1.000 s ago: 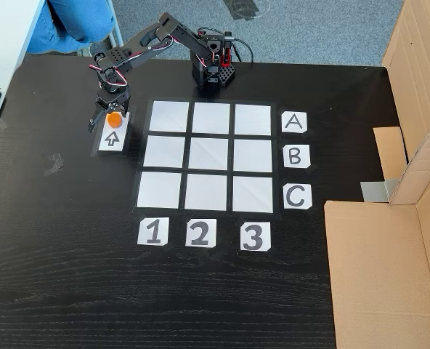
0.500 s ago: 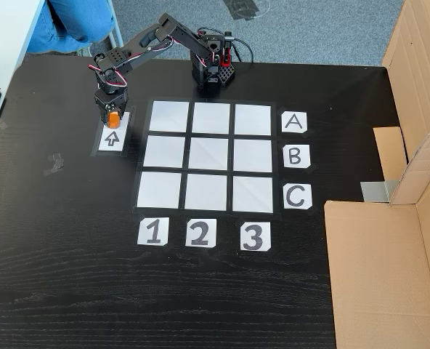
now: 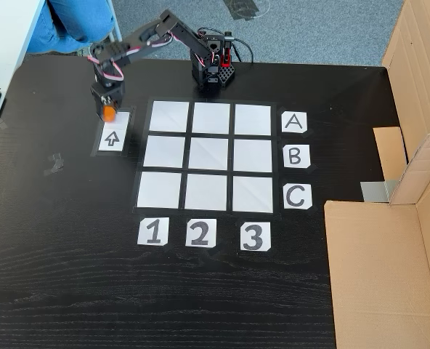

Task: Pick up the round, orange token and place it in the grid on square B1.

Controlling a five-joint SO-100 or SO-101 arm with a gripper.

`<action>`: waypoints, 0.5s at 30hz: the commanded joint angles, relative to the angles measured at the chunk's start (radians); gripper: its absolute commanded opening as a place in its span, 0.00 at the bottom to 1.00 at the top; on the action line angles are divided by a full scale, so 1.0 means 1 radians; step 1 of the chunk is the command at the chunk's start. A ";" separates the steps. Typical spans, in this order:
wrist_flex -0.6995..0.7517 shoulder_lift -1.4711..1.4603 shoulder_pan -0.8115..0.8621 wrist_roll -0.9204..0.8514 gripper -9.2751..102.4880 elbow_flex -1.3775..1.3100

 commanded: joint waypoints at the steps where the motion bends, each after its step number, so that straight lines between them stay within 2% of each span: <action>1: -0.021 0.227 0.041 -0.023 0.08 0.083; 9: -0.098 0.554 0.106 -0.077 0.08 0.313; 15: -0.172 0.719 0.071 -0.115 0.08 0.465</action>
